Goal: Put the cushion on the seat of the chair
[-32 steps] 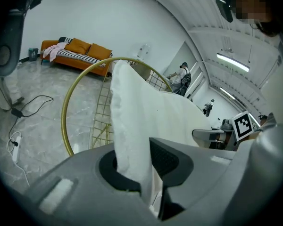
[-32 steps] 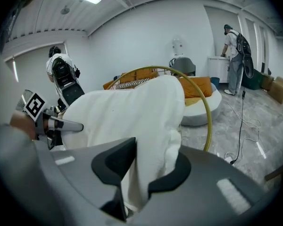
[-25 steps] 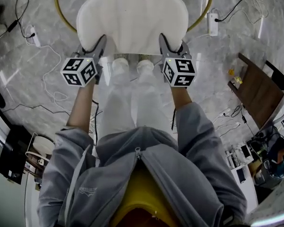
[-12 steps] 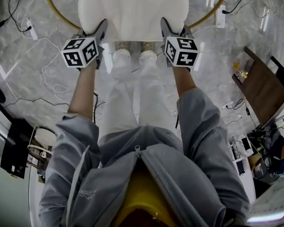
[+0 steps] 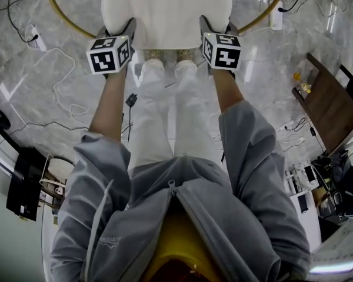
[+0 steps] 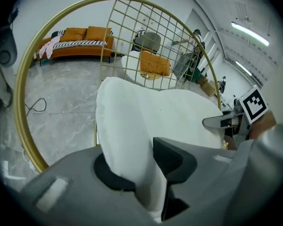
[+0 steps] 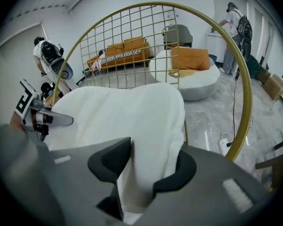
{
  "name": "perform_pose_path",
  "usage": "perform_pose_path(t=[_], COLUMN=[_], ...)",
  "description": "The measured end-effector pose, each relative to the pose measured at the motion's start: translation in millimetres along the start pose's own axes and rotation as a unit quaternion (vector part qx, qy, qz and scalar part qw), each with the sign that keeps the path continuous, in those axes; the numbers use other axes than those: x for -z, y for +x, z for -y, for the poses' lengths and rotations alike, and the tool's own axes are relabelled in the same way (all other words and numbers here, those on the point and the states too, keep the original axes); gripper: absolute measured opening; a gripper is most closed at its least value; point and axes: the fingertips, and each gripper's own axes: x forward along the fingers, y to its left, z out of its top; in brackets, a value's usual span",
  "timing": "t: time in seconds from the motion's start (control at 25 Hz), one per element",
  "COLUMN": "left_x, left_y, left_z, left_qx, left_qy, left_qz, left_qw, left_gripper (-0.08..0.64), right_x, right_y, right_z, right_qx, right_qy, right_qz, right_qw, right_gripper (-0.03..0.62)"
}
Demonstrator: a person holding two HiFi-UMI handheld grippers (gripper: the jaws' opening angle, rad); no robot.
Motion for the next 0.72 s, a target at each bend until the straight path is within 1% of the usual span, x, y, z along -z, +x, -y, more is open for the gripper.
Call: perform_pose_path(t=[0.12,0.24,0.32,0.4,0.44,0.56,0.6,0.64,0.72], left_x=[-0.3,-1.4,-2.9,-5.0,-6.4,-14.4,-17.6,-21.1,-26.6], left_y=[0.8,-0.3,-3.3,-9.6,-14.0,-28.8,-34.1,-39.6,-49.7], left_z=[-0.5,-8.7,-16.2,-25.3,-29.1,-35.7,-37.7,-39.2,-41.2], left_qx=[-0.018,-0.042,-0.065,-0.095,-0.109,-0.148,-0.161,-0.171,-0.179], left_qy=[0.02,0.03,0.052,0.086,0.101,0.131,0.14,0.148,0.153], left_qz=[-0.001,-0.01,-0.014,-0.012,-0.008,0.021,0.033,0.042,0.053], left_qw=[0.9996,0.9986,0.9964,0.9917,0.9889,0.98,0.9763,0.9731,0.9704], left_gripper=[0.146,0.198,0.265,0.338,0.35,0.401,0.426,0.435,0.44], right_x=[-2.0,-4.9,-5.3,-5.2,-5.1,-4.0,-4.3,-4.9,-6.8], right_y=[1.3,3.5,3.3,0.8,-1.5,-11.9,-15.9,-20.0,-28.4], right_z=[4.3,6.2,8.6,11.7,14.5,26.5,29.3,31.5,34.6], right_qx=[0.019,0.035,0.046,0.061,0.072,0.115,0.128,0.138,0.153], right_qy=[-0.007,-0.018,-0.02,-0.021,-0.022,-0.027,-0.029,-0.032,-0.038], right_qz=[0.0,-0.001,0.0,0.004,0.007,0.011,0.014,0.019,0.03], right_qw=[1.0,0.999,0.999,0.998,0.997,0.993,0.991,0.99,0.987], right_gripper=[0.167,0.181,0.198,0.213,0.238,0.358,0.379,0.385,0.394])
